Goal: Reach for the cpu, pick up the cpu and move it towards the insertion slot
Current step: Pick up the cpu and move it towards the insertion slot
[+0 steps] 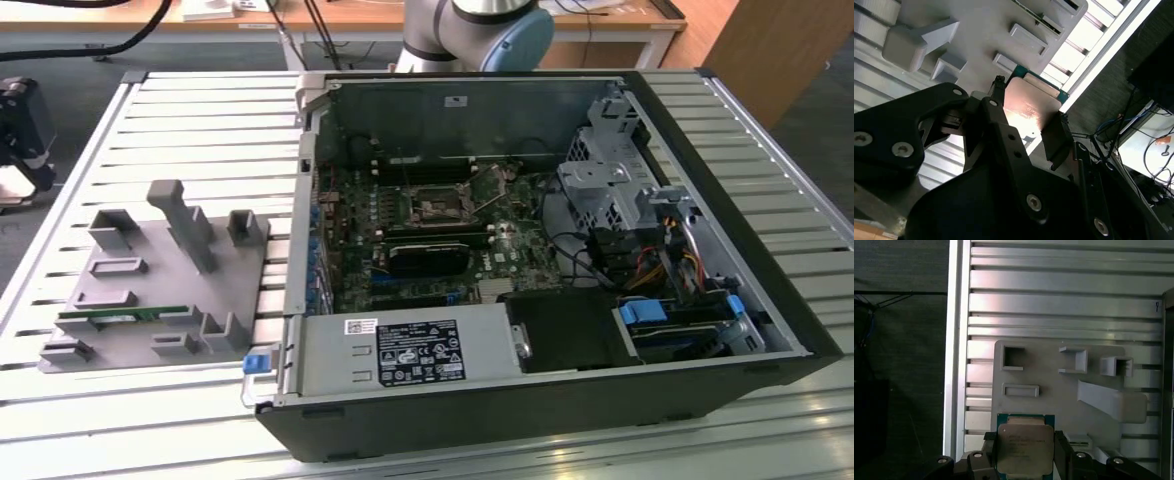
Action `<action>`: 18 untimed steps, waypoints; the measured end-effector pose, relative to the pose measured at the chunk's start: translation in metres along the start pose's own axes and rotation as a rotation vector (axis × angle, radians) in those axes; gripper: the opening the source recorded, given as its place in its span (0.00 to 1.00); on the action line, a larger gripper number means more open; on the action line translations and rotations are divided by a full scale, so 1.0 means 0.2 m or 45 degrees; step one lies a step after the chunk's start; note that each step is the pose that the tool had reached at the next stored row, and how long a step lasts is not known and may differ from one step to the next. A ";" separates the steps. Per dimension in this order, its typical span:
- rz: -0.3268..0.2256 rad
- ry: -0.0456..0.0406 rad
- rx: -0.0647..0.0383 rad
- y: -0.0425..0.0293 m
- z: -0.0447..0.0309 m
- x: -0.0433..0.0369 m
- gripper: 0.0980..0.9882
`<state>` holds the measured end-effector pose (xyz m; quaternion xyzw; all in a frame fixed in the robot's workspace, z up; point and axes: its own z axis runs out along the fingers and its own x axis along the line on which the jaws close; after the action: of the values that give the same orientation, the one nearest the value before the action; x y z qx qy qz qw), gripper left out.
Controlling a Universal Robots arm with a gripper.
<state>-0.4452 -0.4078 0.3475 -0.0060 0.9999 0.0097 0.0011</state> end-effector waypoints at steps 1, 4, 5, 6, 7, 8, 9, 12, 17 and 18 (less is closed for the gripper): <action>0.000 0.000 0.000 0.000 -0.011 0.000 0.50; 0.000 0.000 0.000 0.001 -0.044 0.000 0.50; 0.000 0.000 0.000 0.001 -0.052 0.000 0.50; 0.000 0.000 0.000 0.001 -0.060 0.000 0.50; 0.000 0.000 0.000 0.001 -0.068 0.000 0.50; 0.000 0.000 0.000 0.002 -0.077 0.000 0.50; 0.000 0.000 0.000 0.002 -0.087 0.000 0.50; 0.000 0.000 0.000 0.002 -0.117 0.000 0.50; 0.000 0.000 0.000 0.003 -0.154 0.000 0.50; 0.000 0.000 0.000 0.003 -0.161 -0.001 0.50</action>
<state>-0.4451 -0.4078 0.3798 -0.0060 0.9999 0.0097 0.0012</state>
